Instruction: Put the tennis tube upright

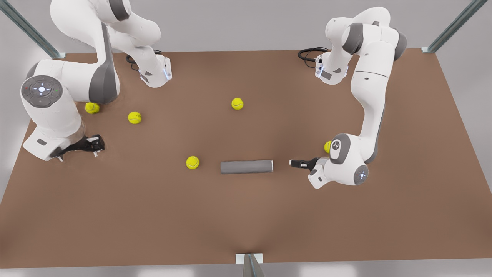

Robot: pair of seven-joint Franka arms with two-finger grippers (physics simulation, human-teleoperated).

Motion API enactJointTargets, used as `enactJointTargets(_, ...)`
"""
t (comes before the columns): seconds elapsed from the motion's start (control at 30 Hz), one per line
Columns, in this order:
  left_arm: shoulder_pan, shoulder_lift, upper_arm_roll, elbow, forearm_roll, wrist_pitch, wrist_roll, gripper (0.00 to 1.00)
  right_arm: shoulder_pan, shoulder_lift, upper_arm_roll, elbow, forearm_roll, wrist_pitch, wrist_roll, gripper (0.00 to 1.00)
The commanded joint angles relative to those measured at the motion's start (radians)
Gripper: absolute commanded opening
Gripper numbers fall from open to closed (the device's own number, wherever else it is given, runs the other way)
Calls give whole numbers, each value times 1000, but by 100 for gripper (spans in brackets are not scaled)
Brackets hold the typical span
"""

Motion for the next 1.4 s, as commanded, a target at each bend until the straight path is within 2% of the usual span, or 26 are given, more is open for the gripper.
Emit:
enactJointTargets(0.0, -5, 30, -17, 4, -47, 182, 249, 100, -59, -107, 6, -57, 137, -260, -8, 100)
enactJointTargets(0.07, -7, 47, -47, -1, -59, 211, 248, 100, -82, -127, 3, -97, 194, -257, -5, 100)
enactJointTargets(0.23, -17, 85, -83, -32, -84, 254, 249, 100, -74, -52, -2, -103, 194, -242, -8, 100)
enactJointTargets(0.43, -19, 130, -125, -30, -120, 298, 252, 100, -71, -35, -3, -109, 182, -238, -8, 100)
enactJointTargets(1.0, -63, 202, -171, -27, -159, 332, 249, 100, -71, -37, -5, -132, 194, -238, -22, 100)
enactJointTargets(1.37, 7, 220, -235, -29, -242, 317, 320, 100, -71, -34, -9, -140, 210, -238, -26, 100)
